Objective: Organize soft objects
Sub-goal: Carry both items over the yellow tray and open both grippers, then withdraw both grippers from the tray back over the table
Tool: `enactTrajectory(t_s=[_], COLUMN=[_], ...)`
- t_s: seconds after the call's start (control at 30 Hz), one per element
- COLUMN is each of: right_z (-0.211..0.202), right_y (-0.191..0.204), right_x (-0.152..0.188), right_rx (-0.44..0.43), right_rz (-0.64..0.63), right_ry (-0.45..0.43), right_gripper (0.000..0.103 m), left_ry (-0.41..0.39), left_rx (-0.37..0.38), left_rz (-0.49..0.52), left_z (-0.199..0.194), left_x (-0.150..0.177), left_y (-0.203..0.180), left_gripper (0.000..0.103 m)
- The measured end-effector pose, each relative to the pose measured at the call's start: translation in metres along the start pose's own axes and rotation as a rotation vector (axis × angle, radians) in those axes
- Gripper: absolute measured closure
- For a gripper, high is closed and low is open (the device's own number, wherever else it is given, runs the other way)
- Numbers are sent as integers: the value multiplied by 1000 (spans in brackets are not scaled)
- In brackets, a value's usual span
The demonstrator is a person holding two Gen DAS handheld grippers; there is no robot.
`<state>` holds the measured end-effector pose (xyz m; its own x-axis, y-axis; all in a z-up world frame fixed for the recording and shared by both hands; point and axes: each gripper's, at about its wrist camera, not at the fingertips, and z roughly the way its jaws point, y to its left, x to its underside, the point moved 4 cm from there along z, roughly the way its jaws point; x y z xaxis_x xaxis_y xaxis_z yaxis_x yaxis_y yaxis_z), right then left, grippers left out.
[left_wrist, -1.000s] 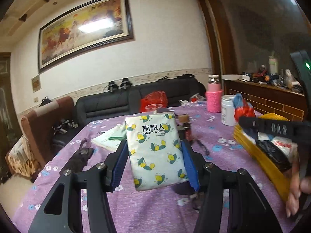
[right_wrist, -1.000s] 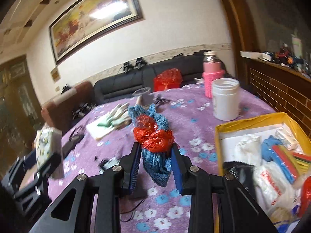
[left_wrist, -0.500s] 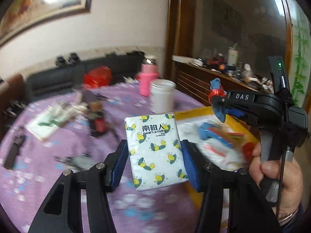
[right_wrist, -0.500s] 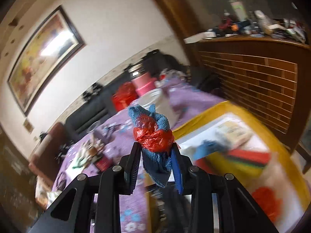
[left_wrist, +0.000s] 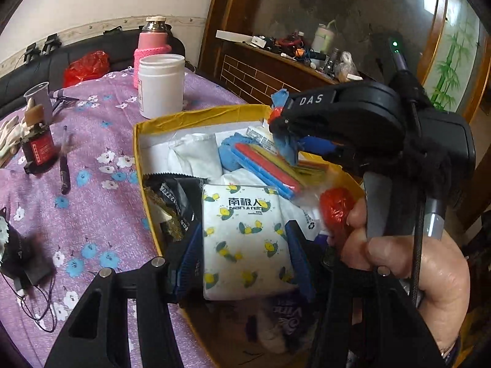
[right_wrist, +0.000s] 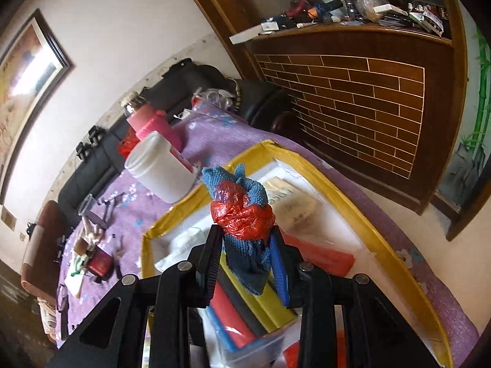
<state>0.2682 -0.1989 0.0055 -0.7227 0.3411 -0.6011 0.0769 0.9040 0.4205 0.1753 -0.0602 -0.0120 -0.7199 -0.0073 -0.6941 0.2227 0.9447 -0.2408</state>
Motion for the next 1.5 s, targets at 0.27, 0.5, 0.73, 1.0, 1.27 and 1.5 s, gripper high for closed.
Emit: enactTrajectory(t_s=[0.27, 0.5, 0.73, 1.0, 1.27, 1.5], right_z=[5, -13, -43, -72, -126, -151], right_y=[-2, 0, 35, 88, 94, 64], right_x=[-3, -9, -3, 47, 118, 172], right_rx=[14, 10, -73, -179, -169, -102], right_rz=[1, 2, -97, -253, -376, -409], right_ry=[14, -75, -211, -194, -277, -332], right_gripper=[55, 40, 37, 20, 9, 6], left_ry=[-7, -34, -108, -133, -180, -222], left_rx=[12, 11, -73, -203, -315, -422], left_rz=[-34, -29, 0, 20, -14, 2], left_z=[-5, -24, -79, -148, -173, -174], left_x=[1, 1, 18, 79, 124, 140], left_y=[10, 12, 24, 54, 78, 69], left_gripper=[32, 31, 23, 19, 9, 1])
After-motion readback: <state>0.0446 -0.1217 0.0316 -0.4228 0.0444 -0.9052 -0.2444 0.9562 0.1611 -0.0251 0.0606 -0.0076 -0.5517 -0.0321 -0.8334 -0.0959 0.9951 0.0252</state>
